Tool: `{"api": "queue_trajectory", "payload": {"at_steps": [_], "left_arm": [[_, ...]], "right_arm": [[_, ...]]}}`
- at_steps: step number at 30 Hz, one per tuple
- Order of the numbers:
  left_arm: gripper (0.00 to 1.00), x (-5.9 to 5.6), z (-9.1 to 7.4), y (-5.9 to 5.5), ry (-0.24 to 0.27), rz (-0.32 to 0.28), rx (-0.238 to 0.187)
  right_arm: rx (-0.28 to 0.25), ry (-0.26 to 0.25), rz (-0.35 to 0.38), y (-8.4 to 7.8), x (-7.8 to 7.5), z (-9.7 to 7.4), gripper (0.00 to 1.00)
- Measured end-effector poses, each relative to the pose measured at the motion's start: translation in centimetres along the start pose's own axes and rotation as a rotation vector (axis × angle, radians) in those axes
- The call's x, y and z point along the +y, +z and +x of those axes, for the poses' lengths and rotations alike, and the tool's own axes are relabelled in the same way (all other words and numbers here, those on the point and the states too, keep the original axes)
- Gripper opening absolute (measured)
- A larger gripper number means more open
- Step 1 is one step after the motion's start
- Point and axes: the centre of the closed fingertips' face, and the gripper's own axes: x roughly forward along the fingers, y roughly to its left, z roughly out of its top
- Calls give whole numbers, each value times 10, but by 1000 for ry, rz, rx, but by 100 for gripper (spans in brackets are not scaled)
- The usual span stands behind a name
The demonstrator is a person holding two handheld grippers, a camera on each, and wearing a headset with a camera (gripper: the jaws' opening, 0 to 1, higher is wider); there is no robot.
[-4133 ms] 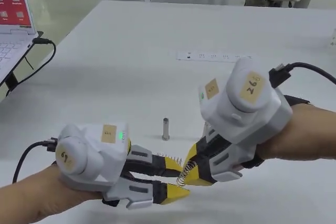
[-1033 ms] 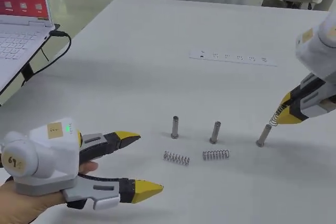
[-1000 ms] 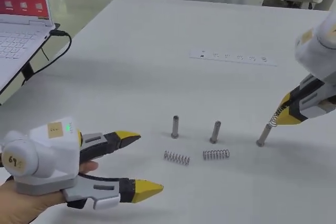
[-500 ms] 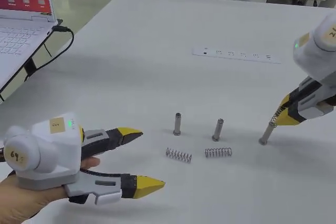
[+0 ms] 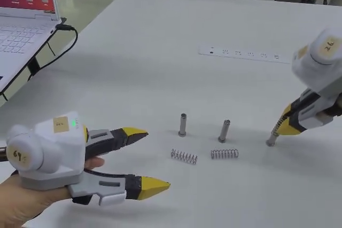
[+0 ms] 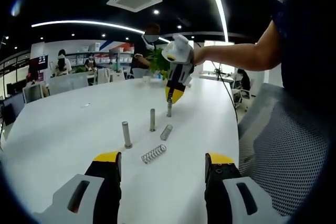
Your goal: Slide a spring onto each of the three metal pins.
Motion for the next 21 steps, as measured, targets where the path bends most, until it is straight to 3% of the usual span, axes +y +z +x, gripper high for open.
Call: {"api": "queue_trajectory", "payload": {"at_steps": [21], "left_arm": [[59, -1, 1, -1, -2, 1, 5]], "right_arm": [[16, 14, 22, -8, 6, 21, 9]]}}
